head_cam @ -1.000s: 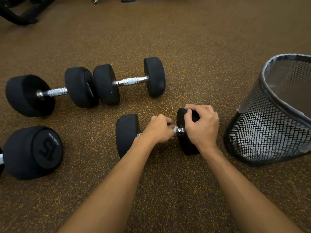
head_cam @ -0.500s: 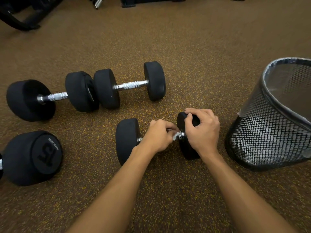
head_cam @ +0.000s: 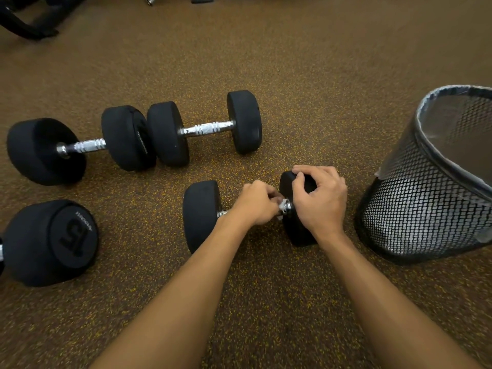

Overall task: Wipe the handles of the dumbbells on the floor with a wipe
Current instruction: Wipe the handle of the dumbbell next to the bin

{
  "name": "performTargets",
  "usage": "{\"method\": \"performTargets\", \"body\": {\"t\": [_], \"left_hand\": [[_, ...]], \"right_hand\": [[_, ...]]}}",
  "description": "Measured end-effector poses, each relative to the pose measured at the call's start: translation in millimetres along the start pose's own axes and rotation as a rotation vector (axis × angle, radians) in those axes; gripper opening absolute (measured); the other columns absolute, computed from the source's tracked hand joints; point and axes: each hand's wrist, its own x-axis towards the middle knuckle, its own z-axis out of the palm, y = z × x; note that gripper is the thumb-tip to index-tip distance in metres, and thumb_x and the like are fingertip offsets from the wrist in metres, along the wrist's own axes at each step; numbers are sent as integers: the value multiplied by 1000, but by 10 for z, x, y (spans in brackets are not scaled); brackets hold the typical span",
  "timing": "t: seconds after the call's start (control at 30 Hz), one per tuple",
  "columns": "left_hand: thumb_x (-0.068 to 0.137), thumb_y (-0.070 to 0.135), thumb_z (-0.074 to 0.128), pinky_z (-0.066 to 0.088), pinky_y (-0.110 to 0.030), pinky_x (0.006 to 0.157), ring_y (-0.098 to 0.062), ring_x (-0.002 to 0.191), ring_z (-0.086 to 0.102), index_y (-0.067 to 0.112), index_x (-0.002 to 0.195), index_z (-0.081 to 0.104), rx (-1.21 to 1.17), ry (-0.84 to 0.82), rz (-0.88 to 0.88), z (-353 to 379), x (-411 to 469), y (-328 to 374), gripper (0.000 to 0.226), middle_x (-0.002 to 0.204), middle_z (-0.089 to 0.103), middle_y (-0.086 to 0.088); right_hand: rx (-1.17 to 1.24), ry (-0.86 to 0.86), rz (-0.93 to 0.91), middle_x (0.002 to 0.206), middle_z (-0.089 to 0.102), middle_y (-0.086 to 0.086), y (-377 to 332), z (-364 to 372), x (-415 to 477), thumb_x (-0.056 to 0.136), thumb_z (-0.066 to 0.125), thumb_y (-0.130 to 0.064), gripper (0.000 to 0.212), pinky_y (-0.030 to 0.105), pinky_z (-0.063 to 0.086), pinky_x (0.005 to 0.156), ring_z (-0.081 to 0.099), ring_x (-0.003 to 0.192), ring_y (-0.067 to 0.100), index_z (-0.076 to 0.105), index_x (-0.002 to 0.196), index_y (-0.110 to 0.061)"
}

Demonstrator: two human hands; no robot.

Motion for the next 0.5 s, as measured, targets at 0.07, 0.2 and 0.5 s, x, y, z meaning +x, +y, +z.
{"method": "performTargets", "body": {"t": [0.07, 0.2, 0.5], "left_hand": [[101, 35, 67, 47, -32, 88, -17, 104, 58, 33, 107, 80, -7, 10, 1, 18, 12, 15, 14, 124, 66, -6], [100, 27, 72, 43, -23, 86, -6, 94, 60, 27, 109, 82, -48, 111, 153, 66, -109, -62, 13, 105, 71, 6], [87, 14, 84, 53, -32, 90, -18, 105, 62, 10, 104, 81, 33, 397, 593, 345, -253, -369, 17, 107, 71, 0]], "right_hand": [[-4, -3, 1, 103, 78, -12, -5, 0, 4, 93, 64, -24, 20, 34, 41, 95, 64, 102, 12, 82, 103, -25], [-1, 2, 3, 102, 78, -12, -10, -1, 1, 92, 64, -23, 20, 36, 42, 96, 65, 102, 14, 82, 102, -24], [-1, 16, -5, 102, 78, -12, -15, -3, -17, 92, 64, -23, 20, 42, 47, 96, 66, 101, 15, 82, 102, -24]]}}
